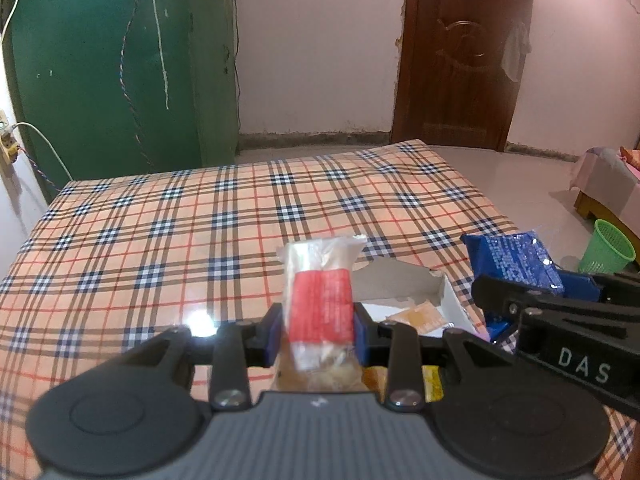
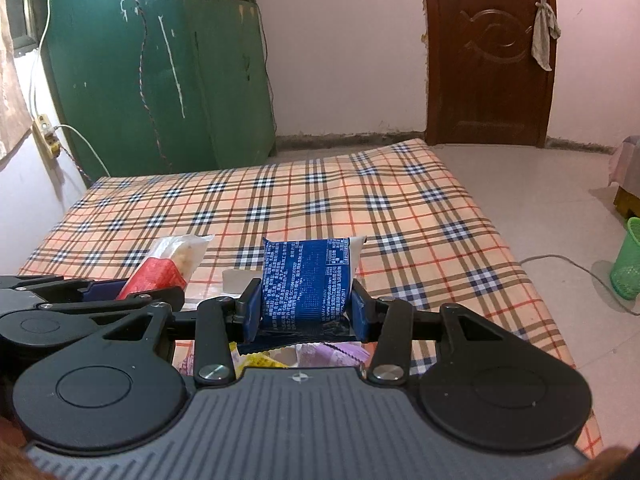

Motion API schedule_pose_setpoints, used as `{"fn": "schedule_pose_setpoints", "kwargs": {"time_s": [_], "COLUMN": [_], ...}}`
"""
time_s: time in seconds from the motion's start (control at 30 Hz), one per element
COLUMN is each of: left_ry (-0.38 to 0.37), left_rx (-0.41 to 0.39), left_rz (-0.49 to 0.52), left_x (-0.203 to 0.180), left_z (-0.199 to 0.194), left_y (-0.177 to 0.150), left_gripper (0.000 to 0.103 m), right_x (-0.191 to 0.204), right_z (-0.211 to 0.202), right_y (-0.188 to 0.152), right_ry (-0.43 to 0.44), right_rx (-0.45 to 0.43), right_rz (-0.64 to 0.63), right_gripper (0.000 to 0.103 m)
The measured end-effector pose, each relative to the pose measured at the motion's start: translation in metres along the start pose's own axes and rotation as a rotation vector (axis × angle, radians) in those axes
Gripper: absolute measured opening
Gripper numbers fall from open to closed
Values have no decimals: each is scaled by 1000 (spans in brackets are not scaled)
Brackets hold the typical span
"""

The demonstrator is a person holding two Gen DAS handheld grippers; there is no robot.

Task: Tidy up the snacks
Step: 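Lower both snacks into the box and open both tools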

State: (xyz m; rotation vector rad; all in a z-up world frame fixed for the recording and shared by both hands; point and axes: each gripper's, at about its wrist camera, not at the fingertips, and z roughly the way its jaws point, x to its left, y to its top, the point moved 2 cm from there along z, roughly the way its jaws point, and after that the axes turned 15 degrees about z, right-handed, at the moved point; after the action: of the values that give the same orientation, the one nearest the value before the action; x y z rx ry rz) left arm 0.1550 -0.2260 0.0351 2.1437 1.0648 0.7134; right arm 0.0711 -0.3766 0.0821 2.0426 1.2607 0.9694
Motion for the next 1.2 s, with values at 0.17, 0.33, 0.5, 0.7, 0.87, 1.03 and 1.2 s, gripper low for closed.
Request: {"fn": "schedule_pose_setpoints", "kwargs": {"time_s": [0.17,0.33,0.5,0.7,0.87,1.03,1.2], "left_ry": [-36,-85,-183,-211,-192,-141,-69], "left_rx": [14,19,40,47,21,-14,-33], "left_rz": [3,12,-17,-47,-50,-42,-48], "left_x": [3,1,4,5,8,10,6], "left_z": [18,35,53,54,32,-6,-51], "left_y": [6,11,10,5,7,4,-8], "left_gripper": [33,33,33,41,46,52,65], "right_x": [0,-3,-14,-24,-21,-14,-12], "right_z": [27,52,72,70,41,0,-45], "right_y": [2,4,5,2,1,-4,-18], "right_ry": [-6,-15,14,15,10,0,5], "right_rx": [25,42,75,72,30,-21,-62], "right_rz": [6,17,51,73,43,8,-18], "right_gripper": [55,56,63,69,83,96,103]}}
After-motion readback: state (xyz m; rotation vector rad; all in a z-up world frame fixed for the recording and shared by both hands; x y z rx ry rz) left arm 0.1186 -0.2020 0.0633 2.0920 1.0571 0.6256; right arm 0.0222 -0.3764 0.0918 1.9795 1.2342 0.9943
